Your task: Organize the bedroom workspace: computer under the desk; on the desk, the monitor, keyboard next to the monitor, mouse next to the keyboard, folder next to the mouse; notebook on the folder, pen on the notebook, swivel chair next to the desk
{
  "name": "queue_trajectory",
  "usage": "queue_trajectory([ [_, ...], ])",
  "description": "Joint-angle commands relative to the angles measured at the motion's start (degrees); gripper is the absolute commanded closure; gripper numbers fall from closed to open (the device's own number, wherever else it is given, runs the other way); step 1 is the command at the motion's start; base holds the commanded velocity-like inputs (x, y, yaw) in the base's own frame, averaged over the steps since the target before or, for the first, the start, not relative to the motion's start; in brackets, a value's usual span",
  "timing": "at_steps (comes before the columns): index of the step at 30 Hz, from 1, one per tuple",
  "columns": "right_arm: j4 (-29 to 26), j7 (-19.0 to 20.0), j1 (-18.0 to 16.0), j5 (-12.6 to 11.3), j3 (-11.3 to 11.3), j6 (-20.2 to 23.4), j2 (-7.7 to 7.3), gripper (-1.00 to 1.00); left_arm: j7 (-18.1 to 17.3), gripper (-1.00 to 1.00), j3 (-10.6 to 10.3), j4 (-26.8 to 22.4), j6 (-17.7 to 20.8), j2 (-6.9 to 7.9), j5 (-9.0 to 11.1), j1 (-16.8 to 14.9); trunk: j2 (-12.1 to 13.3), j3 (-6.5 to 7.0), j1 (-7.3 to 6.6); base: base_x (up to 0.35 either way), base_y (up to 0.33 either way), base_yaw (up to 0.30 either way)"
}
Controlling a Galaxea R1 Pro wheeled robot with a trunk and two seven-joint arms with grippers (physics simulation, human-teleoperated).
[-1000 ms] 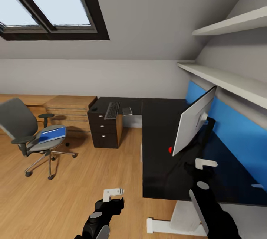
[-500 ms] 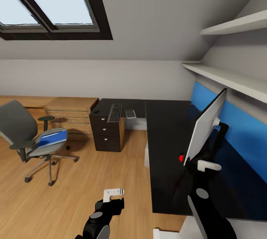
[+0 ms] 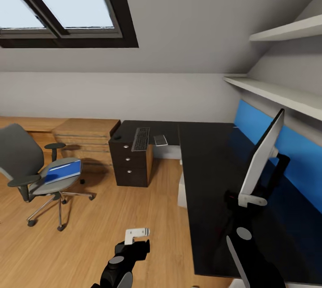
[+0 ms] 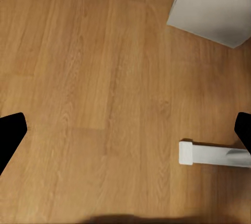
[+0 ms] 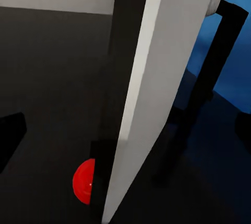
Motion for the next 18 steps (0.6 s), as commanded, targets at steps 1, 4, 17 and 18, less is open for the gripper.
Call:
queue_trajectory([
  [1, 0.0, -0.2, 0.0, 0.4, 0.0, 0.3, 0.00, -1.00, 0.5, -1.00, -0.1, 0.1, 0.1, 0.03, 0.5, -0.1, -0.1, -0.11, 0.03, 0.006, 0.049, 0.000],
  [4, 0.0, -0.2, 0.0, 0.4, 0.0, 0.3, 0.00, -1.00, 0.5, -1.00, -0.1, 0.5, 0.1, 0.05, 0.5, -0.1, -0.1, -0.11, 0.03, 0.002, 0.015, 0.000],
  [17, 0.1, -1.9, 0.0, 0.3, -0.5, 0.5, -0.25, -1.00, 0.4, -1.00, -0.1, 0.7, 0.1, 0.05, 0.5, -0.1, -0.1, -0.11, 0.03, 0.086, 0.001, 0.000],
  [18, 0.1, -1.9, 0.0, 0.3, -0.5, 0.5, -0.29, -1.00, 0.4, -1.00, -0.1, 0.7, 0.1, 0.05, 0.5, -0.1, -0.1, -0.11, 0.03, 0.004, 0.000, 0.000],
])
